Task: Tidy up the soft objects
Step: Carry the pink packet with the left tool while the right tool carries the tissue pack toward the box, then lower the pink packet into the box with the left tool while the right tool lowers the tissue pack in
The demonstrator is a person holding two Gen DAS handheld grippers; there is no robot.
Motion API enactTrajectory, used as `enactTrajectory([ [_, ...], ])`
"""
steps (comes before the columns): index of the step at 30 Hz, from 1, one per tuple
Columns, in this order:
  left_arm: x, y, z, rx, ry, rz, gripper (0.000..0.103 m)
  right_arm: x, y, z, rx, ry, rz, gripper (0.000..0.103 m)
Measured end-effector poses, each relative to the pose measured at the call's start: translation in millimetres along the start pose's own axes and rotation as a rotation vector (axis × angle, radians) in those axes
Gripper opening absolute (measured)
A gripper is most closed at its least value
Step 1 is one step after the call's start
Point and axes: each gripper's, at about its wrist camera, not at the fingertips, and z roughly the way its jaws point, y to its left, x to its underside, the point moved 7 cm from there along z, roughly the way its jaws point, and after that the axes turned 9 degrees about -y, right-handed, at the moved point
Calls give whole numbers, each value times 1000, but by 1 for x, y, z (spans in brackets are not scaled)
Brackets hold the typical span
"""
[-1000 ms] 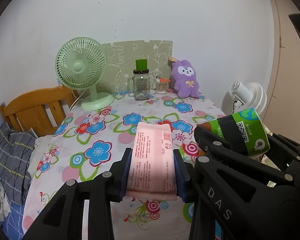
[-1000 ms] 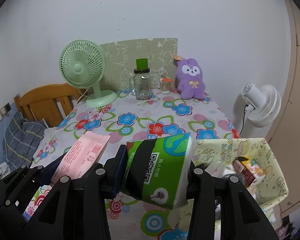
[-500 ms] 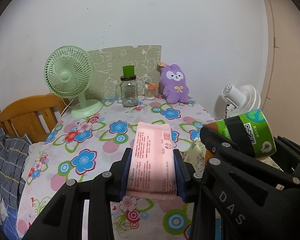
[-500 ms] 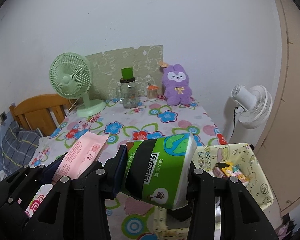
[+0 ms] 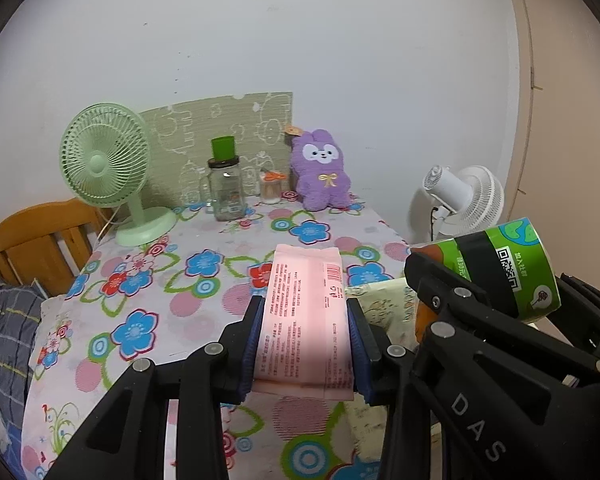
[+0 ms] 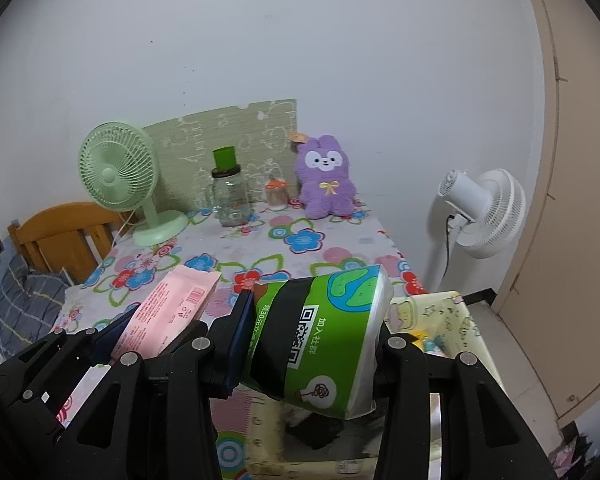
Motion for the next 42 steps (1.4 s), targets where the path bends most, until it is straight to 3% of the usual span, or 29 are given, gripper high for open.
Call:
enactTrajectory([
  [28,8,-73,33,114,47,48,40,12,-73,5,90,6,49,47],
  [42,36,-93,49,174,147,26,41,32,-91,12,109,53,42,47],
])
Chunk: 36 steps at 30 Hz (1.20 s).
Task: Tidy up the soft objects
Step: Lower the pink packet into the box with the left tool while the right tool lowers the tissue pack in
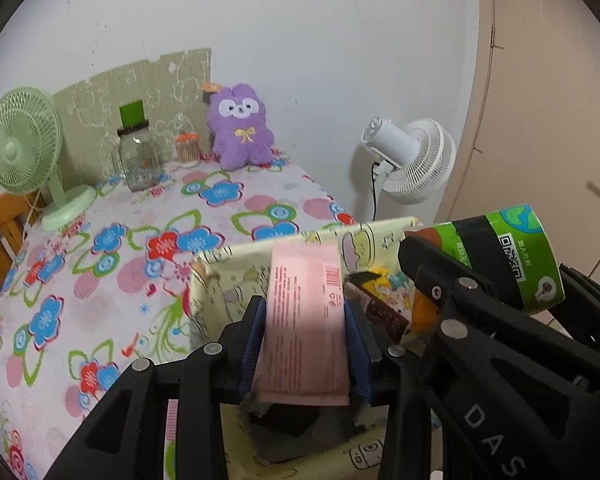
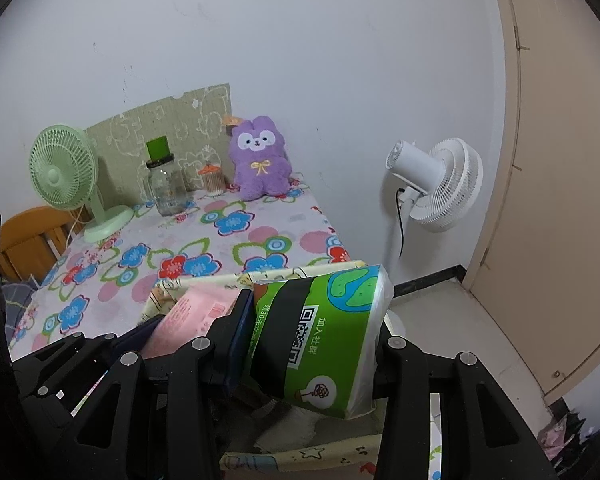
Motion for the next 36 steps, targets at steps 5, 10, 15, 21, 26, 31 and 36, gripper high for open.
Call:
enactTrajectory([
  [5,12,-3,3,5,27,-3,45,13,-4,4,10,37,-4,47],
  [10,18,-6,4,-3,39,4,62,22,-7,4,16,56,1,47],
  [15,18,-7,-2,-15,31,21,71,24,-7,4,7,63,15,47],
  [21,12,0,-6,-41,24,48,80,21,-1,3,-13,53,15,47],
  [26,9,2,-8,-52,41,75,80,18,5,9,-23,51,13,47],
  [31,4,9,-9,-107,26,95,86,14,10,15,-34,45,9,47],
  [36,6,18,-1,-102,46,70,86,14,14,23,-41,56,8,50],
])
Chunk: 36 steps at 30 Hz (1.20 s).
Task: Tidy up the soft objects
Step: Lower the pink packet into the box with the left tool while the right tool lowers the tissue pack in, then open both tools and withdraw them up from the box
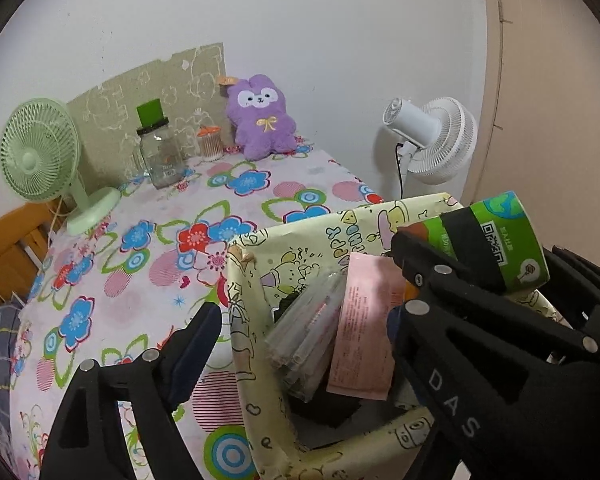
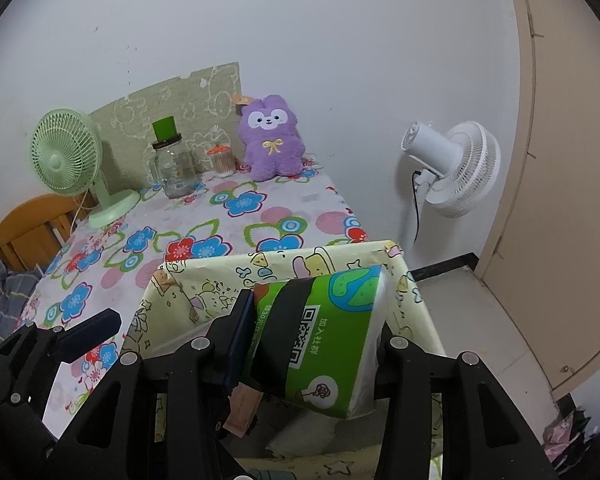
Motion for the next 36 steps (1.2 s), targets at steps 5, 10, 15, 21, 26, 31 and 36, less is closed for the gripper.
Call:
enactTrajectory([
  [5,6,4,10,5,35,-23,87,5,2,9,-8,21,1,53],
  [10,10,2,14,28,53,-55,89,6,0,9,-9,20,11,67],
  [15,12,-2,12,17,49,-33,90,11,-5,9,4,36,29,79],
  [21,12,-3,6,16,38,-31,91,13,-9,-3,39,16,33,83],
  [26,11,-2,-4,17,20,-30,92,11,-8,-13,47,3,28,83],
  [31,8,3,-14,5,-1,-31,96,6,-4,-24,56,-17,16,83],
  [36,6,10,-25,-4,-22,-37,98,3,4,-33,54,-29,11,84],
])
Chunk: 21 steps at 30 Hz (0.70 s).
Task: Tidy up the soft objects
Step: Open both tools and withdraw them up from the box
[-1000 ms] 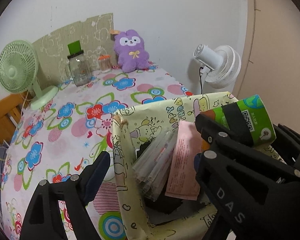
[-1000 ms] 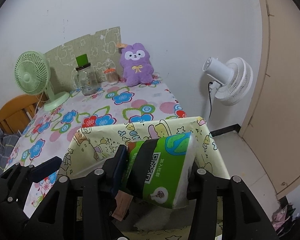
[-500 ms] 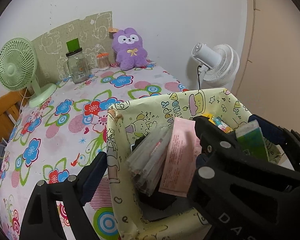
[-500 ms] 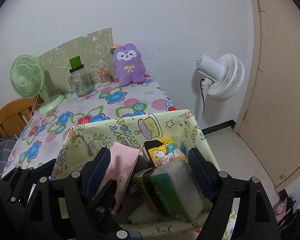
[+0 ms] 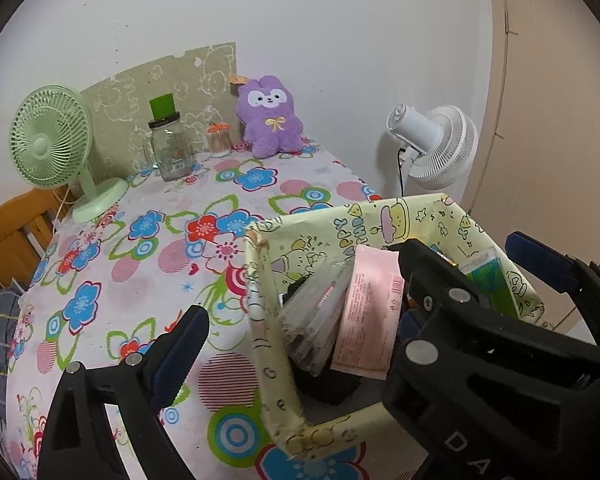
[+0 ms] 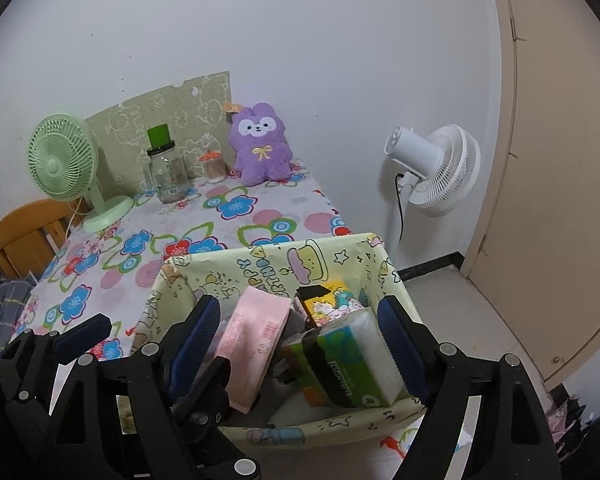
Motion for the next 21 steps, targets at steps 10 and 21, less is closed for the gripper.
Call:
enactTrajectory([
  [10,-4,33,-26,-43,-46,-34,102,-11,31,-22,-32,-51,-27,91],
  [21,-2,82,-64,-118,-102,-87,103,-21,76,-48,-63,-104,-84,97],
])
